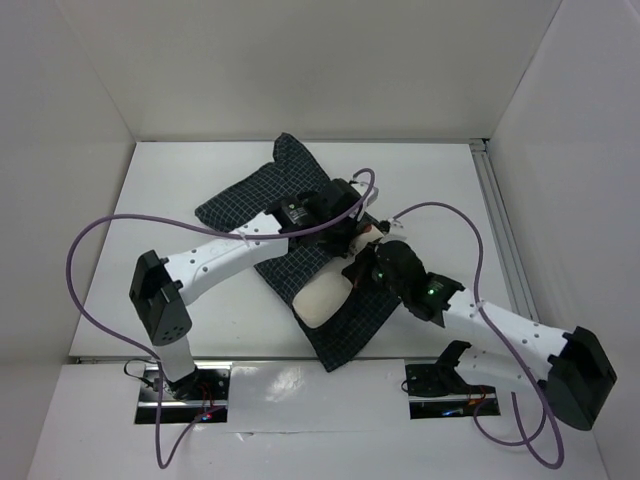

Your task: Put the pillow into the pillowcase

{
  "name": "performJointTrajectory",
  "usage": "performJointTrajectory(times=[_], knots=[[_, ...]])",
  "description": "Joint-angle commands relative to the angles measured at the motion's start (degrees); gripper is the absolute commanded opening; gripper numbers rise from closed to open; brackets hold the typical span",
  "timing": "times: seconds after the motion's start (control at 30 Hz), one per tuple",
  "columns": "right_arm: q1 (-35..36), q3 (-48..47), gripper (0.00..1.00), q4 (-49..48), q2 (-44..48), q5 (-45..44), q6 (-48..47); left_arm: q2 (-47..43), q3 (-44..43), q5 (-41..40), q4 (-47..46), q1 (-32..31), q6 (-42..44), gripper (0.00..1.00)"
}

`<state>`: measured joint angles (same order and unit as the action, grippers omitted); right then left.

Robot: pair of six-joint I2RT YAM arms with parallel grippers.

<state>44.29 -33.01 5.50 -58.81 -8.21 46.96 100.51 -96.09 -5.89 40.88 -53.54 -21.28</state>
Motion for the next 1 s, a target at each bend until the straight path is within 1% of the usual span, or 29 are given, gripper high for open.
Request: performJointTrajectory(times=[0.0, 0.03, 0.1, 0.13, 0.2, 0.23, 0.27, 0.3, 0.37, 0.4, 0.5, 0.53, 0.6, 0.63, 0.67, 0.7, 0.73, 0.77, 0.8, 0.83, 0.87, 0.93, 0.97], knots=[[1.59, -4.34, 0.00, -7.53, 8.96, -1.64, -1.87, -1.02, -5.06, 8.26, -1.51, -0.95, -4.03, 0.00], [1.59, -4.34, 0.00, -3.34, 10.45, -2.16, -1.87, -1.02, -5.07, 7.65, -0.90, -0.95, -4.03, 0.00], [1.59, -5.82, 0.00, 2.03, 13.54, -4.35, -3.89, -1.63, -5.77, 6.95, 1.03, -0.43, -5.17, 0.00], [1.59, -7.05, 0.00, 8.67, 13.54, -5.75, -3.89, -2.76, -5.77, 6.08, 3.56, -0.43, -5.87, 0.00], [1.59, -10.03, 0.00, 13.55, 15.03, -7.78, -5.99, -4.26, -5.77, 6.07, 5.69, -1.30, -7.89, 0.00], [0.98, -10.83, 0.00, 16.10, 15.04, -7.79, -7.05, -5.31, -4.29, 6.59, 5.70, -1.83, -7.90, 0.00], [0.45, -11.54, 0.00, 16.82, 15.04, -6.22, -8.54, -6.98, -1.49, 7.90, 4.39, -2.44, -7.90, 0.00], [-0.17, -12.24, 0.00, 17.61, 13.38, -2.64, -10.64, -6.99, -0.25, 7.91, 3.77, -3.06, -7.90, 0.00], [-2.97, -13.47, 0.00, 19.45, 10.83, 1.25, -12.06, -6.38, 1.17, 7.91, 3.24, -3.06, -8.43, 0.00], [-3.94, -12.96, 0.00, 19.46, 8.21, 3.61, -12.59, -4.46, 1.17, 7.22, 3.24, -3.06, -9.04, 0.00], [-9.99, -10.76, 0.00, 15.70, 4.50, 6.44, -13.12, -1.11, 0.56, 7.21, 3.24, -3.06, -9.66, 0.00], [-16.37, -9.10, 0.00, 13.42, 1.71, 10.80, -14.43, 0.29, 0.56, 6.51, 2.02, -3.06, -11.23, 0.00], [-23.95, -7.77, 0.00, 7.53, -1.38, 17.57, -14.96, 1.35, 0.56, 5.11, 0.96, -2.54, -11.77, 0.00], [-30.34, -6.11, 0.00, 5.51, -3.49, 25.79, -14.01, 1.88, 0.03, 5.10, 0.95, -2.54, -12.29, 0.00], [-32.58, -4.88, 0.00, 1.66, -4.03, 29.70, -13.39, 2.93, 0.03, 5.10, 0.26, -1.93, -12.30, 0.00], [-33.82, -3.73, 0.00, 0.32, -4.04, 32.79, -13.39, 3.55, -1.71, 4.49, 0.25, -1.22, -12.30, 0.00], [-34.36, -2.42, 0.06, 0.30, -3.34, 34.21, -12.69, 4.08, -2.34, 4.48, 0.25, -1.22, -12.30, 0.00], [-34.36, -2.41, 0.44, 1.87, -2.29, 33.35, -12.68, 5.04, -2.95, 4.48, 0.25, -1.22, -12.30, 0.00], [-33.84, -2.41, 0.62, 3.45, -1.15, 31.52, -12.68, 5.05, -3.57, 3.53, 0.25, -0.61, -11.69, 0.00], [-33.83, -2.41, 0.67, 4.34, 0.34, 29.93, -12.68, 6.09, -4.71, 3.00, 0.25, -0.60, -11.16, 0.00], [-33.83, -1.71, 0.74, 4.87, 3.06, 27.74, -12.68, 6.62, -5.24, 2.47, 0.25, -0.08, -10.46, 0.00], [-35.58, -1.70, 0.75, 4.87, 4.75, 26.23, -12.15, 7.51, -5.77, 2.46, 0.86, 0.53, -9.93, 0.00], [-37.42, -1.70, 0.77, 4.87, 4.14, 25.53, -12.15, 8.12, -5.77, 1.94, 1.47, 0.54, -9.92, 0.00]])
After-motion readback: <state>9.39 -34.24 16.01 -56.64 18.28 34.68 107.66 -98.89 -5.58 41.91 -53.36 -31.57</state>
